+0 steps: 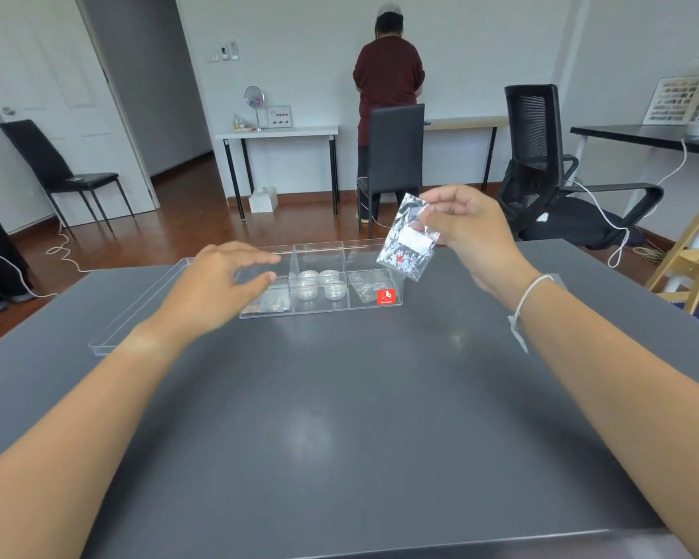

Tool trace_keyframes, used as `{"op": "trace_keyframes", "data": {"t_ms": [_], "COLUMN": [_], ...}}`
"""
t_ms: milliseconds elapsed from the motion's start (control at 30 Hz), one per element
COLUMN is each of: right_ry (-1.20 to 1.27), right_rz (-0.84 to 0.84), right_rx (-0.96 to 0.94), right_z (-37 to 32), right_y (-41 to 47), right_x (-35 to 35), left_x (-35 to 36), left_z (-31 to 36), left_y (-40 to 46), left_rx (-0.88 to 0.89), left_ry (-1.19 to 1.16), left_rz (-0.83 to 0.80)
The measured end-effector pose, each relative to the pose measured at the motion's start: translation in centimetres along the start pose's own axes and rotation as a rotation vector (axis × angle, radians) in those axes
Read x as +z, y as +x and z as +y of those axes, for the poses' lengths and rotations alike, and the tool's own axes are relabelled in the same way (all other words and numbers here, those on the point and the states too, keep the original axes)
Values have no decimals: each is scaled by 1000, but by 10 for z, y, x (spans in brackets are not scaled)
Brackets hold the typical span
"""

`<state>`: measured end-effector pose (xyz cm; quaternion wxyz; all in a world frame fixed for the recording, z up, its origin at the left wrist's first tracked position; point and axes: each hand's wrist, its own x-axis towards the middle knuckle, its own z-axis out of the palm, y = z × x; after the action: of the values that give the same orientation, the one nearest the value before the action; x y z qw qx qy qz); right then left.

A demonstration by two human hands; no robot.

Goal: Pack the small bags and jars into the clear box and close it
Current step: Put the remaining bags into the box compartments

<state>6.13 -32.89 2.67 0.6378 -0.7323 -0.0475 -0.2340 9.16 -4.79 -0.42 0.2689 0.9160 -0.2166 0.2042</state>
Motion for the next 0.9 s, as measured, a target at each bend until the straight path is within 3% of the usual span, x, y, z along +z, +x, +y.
{"op": "trace_keyframes", "data": {"t_ms": [233, 467, 900], "right_ry": [43, -52, -484], "right_rz": [38, -46, -169], "right_rx": [-4, 12, -49], "right_z": [5, 18, 46], "right_y": [21, 30, 27], "right_x": [24, 39, 49], "left_x": [-7, -10, -9], "left_z": [-20, -22, -22], "left_y": [-7, -9, -8], "left_rx": [-136, -180, -208], "left_ry": [22, -68, -103], "left_rz": [68, 61, 64]}}
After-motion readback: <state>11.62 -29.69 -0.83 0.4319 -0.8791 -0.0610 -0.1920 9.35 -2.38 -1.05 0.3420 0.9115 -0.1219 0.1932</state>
